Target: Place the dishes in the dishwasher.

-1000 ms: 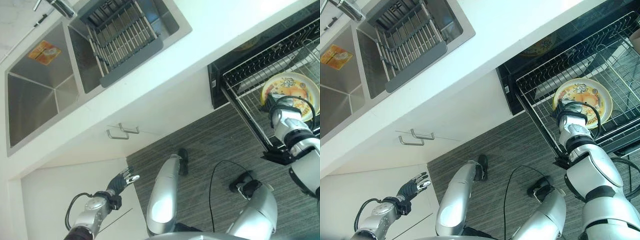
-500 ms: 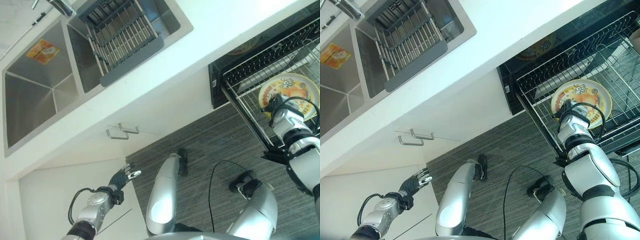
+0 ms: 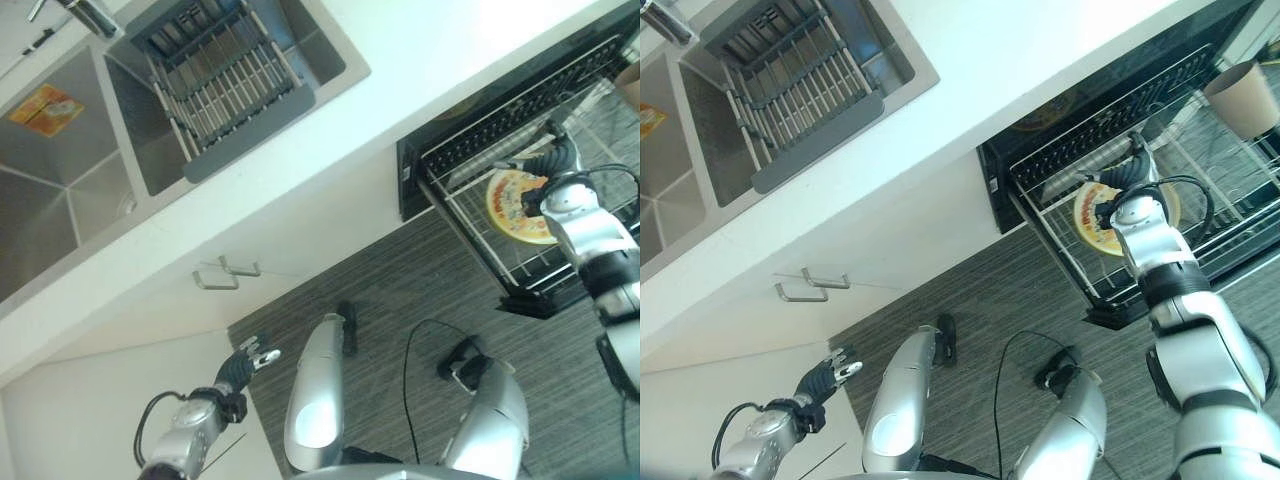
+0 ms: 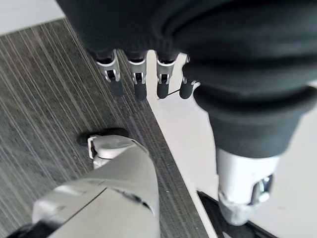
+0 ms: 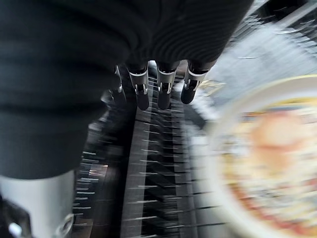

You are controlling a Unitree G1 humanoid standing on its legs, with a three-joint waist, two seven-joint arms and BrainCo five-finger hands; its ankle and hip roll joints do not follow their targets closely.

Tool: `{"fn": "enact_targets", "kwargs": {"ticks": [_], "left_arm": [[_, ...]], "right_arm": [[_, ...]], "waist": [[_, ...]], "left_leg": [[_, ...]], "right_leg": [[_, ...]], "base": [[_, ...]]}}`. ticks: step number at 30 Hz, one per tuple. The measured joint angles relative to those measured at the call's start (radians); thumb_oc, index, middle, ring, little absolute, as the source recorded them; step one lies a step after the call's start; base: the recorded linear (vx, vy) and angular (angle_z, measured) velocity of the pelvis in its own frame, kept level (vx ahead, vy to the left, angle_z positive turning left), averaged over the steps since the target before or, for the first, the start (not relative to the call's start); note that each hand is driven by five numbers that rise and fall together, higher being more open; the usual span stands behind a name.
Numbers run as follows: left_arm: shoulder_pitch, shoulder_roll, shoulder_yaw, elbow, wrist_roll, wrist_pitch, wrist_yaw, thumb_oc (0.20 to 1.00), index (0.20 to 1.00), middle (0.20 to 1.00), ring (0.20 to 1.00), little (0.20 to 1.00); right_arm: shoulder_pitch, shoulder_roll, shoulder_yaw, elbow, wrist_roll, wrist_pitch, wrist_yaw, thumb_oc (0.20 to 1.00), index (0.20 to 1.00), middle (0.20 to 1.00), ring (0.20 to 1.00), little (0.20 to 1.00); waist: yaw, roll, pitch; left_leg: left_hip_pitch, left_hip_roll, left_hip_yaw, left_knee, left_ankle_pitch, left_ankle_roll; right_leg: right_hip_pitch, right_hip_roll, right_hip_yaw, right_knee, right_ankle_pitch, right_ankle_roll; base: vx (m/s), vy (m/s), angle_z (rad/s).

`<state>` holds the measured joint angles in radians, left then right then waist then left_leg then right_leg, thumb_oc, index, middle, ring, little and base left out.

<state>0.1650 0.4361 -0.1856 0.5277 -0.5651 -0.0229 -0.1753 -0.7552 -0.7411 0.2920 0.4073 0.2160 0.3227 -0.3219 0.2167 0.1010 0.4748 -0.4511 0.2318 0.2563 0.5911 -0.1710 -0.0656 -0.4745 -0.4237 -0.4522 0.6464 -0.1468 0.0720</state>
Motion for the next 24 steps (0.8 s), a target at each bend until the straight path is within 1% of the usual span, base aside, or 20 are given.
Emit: {"fn": "enact_targets", "kwargs": {"ticks": [1, 3, 4, 6, 8, 9, 10, 12, 14, 15, 16, 17, 18, 19, 20, 21, 22, 23, 24], "left_arm": [[0.004, -0.002, 0.001, 0.0, 0.007, 0.0, 0.008, 1.0, 1.0, 1.0, 1.0, 1.0], [0.037, -0.029, 0.04, 0.001, 0.047, 0.0, 0.035, 1.0, 1.0, 1.0, 1.0, 1.0], [0.058, -0.038, 0.055, 0.006, 0.056, 0.003, 0.046, 1.0, 1.0, 1.0, 1.0, 1.0], [0.066, -0.072, 0.074, 0.029, 0.103, 0.002, 0.074, 1.0, 1.0, 1.0, 1.0, 1.0], [0.076, -0.106, 0.073, 0.048, 0.128, -0.001, 0.107, 1.0, 1.0, 1.0, 1.0, 1.0], [0.082, -0.117, 0.064, 0.071, 0.168, -0.004, 0.14, 1.0, 1.0, 1.0, 1.0, 1.0], [0.077, -0.121, 0.067, 0.079, 0.194, -0.009, 0.167, 1.0, 1.0, 1.0, 1.0, 1.0], [0.076, -0.125, 0.065, 0.085, 0.235, -0.01, 0.224, 1.0, 1.0, 1.0, 1.0, 1.0], [0.081, -0.123, 0.066, 0.112, 0.242, -0.006, 0.254, 1.0, 1.0, 1.0, 1.0, 1.0], [0.081, -0.122, 0.069, 0.122, 0.253, 0.003, 0.268, 1.0, 1.0, 1.0, 1.0, 1.0], [0.076, -0.12, 0.066, 0.129, 0.272, 0.008, 0.283, 1.0, 1.0, 1.0, 1.0, 1.0], [0.068, -0.12, 0.067, 0.15, 0.288, 0.017, 0.296, 1.0, 1.0, 1.0, 1.0, 1.0], [0.063, -0.121, 0.071, 0.179, 0.313, 0.021, 0.307, 1.0, 1.0, 1.0, 1.0, 1.0], [0.061, -0.118, 0.068, 0.201, 0.328, 0.025, 0.319, 1.0, 1.0, 1.0, 1.0, 1.0], [0.06, -0.112, 0.066, 0.225, 0.353, 0.033, 0.331, 1.0, 1.0, 1.0, 1.0, 1.0], [0.06, -0.11, 0.066, 0.232, 0.357, 0.036, 0.334, 1.0, 1.0, 1.0, 1.0, 1.0], [0.052, -0.097, 0.065, 0.26, 0.395, 0.048, 0.356, 1.0, 1.0, 1.0, 1.0, 1.0], [0.034, -0.078, 0.069, 0.301, 0.43, 0.072, 0.387, 1.0, 1.0, 1.0, 1.0, 1.0], [0.014, -0.072, 0.068, 0.315, 0.439, 0.085, 0.406, 1.0, 1.0, 1.0, 1.0, 1.0]], "right_arm": [[0.033, 0.001, -0.029, -0.044, 0.0, 0.015, 0.003, 1.0, 1.0, 1.0, 1.0, 1.0], [0.194, 0.021, -0.125, -0.237, -0.024, 0.048, 0.023, 1.0, 1.0, 1.0, 1.0, 1.0], [0.249, 0.041, -0.142, -0.296, -0.036, 0.062, 0.035, 1.0, 1.0, 1.0, 1.0, 1.0], [0.376, 0.069, -0.192, -0.375, -0.063, 0.064, 0.064, 1.0, 1.0, 1.0, 1.0, 1.0], [0.495, 0.074, -0.215, -0.434, -0.071, 0.063, 0.086, 1.0, 1.0, 1.0, 1.0, 1.0], [0.539, 0.093, -0.235, -0.435, -0.07, 0.059, 0.097, 1.0, 1.0, 1.0, 1.0, 1.0], [0.567, 0.109, -0.271, -0.435, -0.068, 0.055, 0.105, 1.0, 1.0, 1.0, 1.0, 1.0], [0.639, 0.112, -0.344, -0.44, -0.042, 0.054, 0.146, 1.0, 1.0, 1.0, 1.0, 1.0], [0.675, 0.111, -0.378, -0.44, -0.038, 0.051, 0.169, 1.0, 1.0, 1.0, 1.0, 1.0], [0.683, 0.109, -0.393, -0.44, -0.031, 0.04, 0.177, 1.0, 1.0, 1.0, 1.0, 1.0], [0.685, 0.107, -0.421, -0.44, -0.017, 0.025, 0.183, 1.0, 1.0, 1.0, 1.0, 1.0], [0.698, 0.107, -0.458, -0.441, -0.002, 0.015, 0.189, 1.0, 1.0, 1.0, 1.0, 1.0], [0.715, 0.108, -0.496, -0.447, 0.011, 0.012, 0.194, 1.0, 1.0, 1.0, 1.0, 1.0], [0.725, 0.109, -0.522, -0.452, 0.027, 0.006, 0.194, 1.0, 1.0, 1.0, 1.0, 1.0], [0.729, 0.115, -0.548, -0.455, 0.046, -0.015, 0.194, 1.0, 1.0, 1.0, 1.0, 1.0], [0.728, 0.116, -0.553, -0.456, 0.049, -0.021, 0.193, 1.0, 1.0, 1.0, 1.0, 1.0], [0.728, 0.118, -0.57, -0.467, 0.062, -0.055, 0.183, 1.0, 1.0, 1.0, 1.0, 1.0], [0.73, 0.135, -0.586, -0.485, 0.089, -0.087, 0.162, 0.263, 0.263, 0.263, 0.263, 0.263], [0.737, 0.143, -0.586, -0.488, 0.105, -0.103, 0.161, 0.2, 0.2, 0.2, 0.2, 0.2]], "waist": [[-0.002, -0.001, 0.0], [-0.022, -0.025, -0.002], [-0.031, -0.039, -0.005], [-0.048, -0.056, -0.005], [-0.063, -0.065, -0.009], [-0.089, -0.093, -0.023], [-0.097, -0.103, -0.026], [-0.104, -0.119, -0.033], [-0.106, -0.143, -0.057], [-0.109, -0.154, -0.073], [-0.124, -0.169, -0.087], [-0.128, -0.182, -0.097], [-0.125, -0.186, -0.106], [-0.132, -0.193, -0.128], [-0.136, -0.201, -0.157], [-0.137, -0.203, -0.166], [-0.153, -0.218, -0.188], [-0.164, -0.235, -0.199], [-0.174, -0.236, -0.202]], "left_leg": [[0.006, 0.0, 0.0, -0.006, 0.0, 0.0], [0.029, 0.004, 0.007, -0.035, 0.003, -0.003], [0.039, 0.011, 0.017, -0.041, 0.005, -0.003], [0.075, 0.021, 0.032, -0.07, 0.008, -0.006], [0.119, 0.023, 0.041, -0.11, 0.015, -0.01], [0.146, 0.025, 0.058, -0.147, 0.027, -0.015], [0.163, 0.026, 0.059, -0.177, 0.041, -0.02], [0.23, 0.026, 0.069, -0.262, 0.08, -0.032], [0.286, 0.027, 0.08, -0.33, 0.108, -0.043], [0.297, 0.029, 0.08, -0.353, 0.12, -0.047], [0.305, 0.031, 0.081, -0.371, 0.126, -0.054], [0.326, 0.029, 0.082, -0.395, 0.137, -0.057], [0.352, 0.028, 0.082, -0.414, 0.142, -0.06], [0.366, 0.028, 0.084, -0.42, 0.141, -0.06], [0.368, 0.026, 0.086, -0.43, 0.141, -0.061], [0.368, 0.025, 0.086, -0.432, 0.141, -0.061], [0.372, 0.024, 0.087, -0.432, 0.141, -0.061], [0.379, 0.027, 0.09, -0.431, 0.141, -0.061], [0.381, 0.038, 0.088, -0.43, 0.142, -0.062]], "right_leg": [[0.01, 0.005, -0.001, -0.011, 0.004, 0.002], [0.037, 0.027, -0.005, -0.06, 0.023, 0.006], [0.043, 0.038, -0.002, -0.077, 0.033, 0.005], [0.078, 0.065, 0.001, -0.129, 0.057, 0.008], [0.127, 0.087, -0.003, -0.185, 0.078, 0.013], [0.145, 0.104, 0.001, -0.229, 0.093, 0.014], [0.164, 0.12, -0.003, -0.258, 0.108, 0.012], [0.232, 0.156, -0.015, -0.35, 0.141, 0.01], [0.28, 0.183, -0.022, -0.411, 0.158, 0.008], [0.295, 0.195, -0.026, -0.435, 0.164, 0.007], [0.297, 0.204, -0.026, -0.446, 0.167, 0.006], [0.32, 0.213, -0.026, -0.473, 0.177, 0.008], [0.351, 0.22, -0.027, -0.499, 0.185, 0.011], [0.365, 0.223, -0.027, -0.513, 0.188, 0.015], [0.37, 0.224, -0.027, -0.524, 0.191, 0.019], [0.37, 0.224, -0.027, -0.526, 0.191, 0.02], [0.371, 0.224, -0.027, -0.528, 0.194, 0.022], [0.369, 0.224, -0.001, -0.512, 0.196, 0.023], [0.361, 0.223, 0.035, -0.489, 0.194, 0.025]], "base": [[0.07, 0.029, -0.1], [0.06, 0.02, -0.12], [0.08, 0.018, -0.23], [0.07, -0.002, -0.24], [0.06, -0.024, -0.19], [0.08, -0.05, -0.2], [0.08, -0.056, -0.17], [0.07, -0.033, -0.04], [0.04, -0.013, -0.07], [0.07, 0.017, -0.06], [0.08, 0.042, 0.0], [0.08, 0.084, 0.03], [0.05, 0.083, 0.05], [0.04, 0.062, 0.02], [0.04, 0.01, 0.0], [0.03, -0.01, 0.0], [-0.01, -0.151, -0.02], [-0.03, -0.206, -0.03], [-0.05, -0.29, 0.08]]}}
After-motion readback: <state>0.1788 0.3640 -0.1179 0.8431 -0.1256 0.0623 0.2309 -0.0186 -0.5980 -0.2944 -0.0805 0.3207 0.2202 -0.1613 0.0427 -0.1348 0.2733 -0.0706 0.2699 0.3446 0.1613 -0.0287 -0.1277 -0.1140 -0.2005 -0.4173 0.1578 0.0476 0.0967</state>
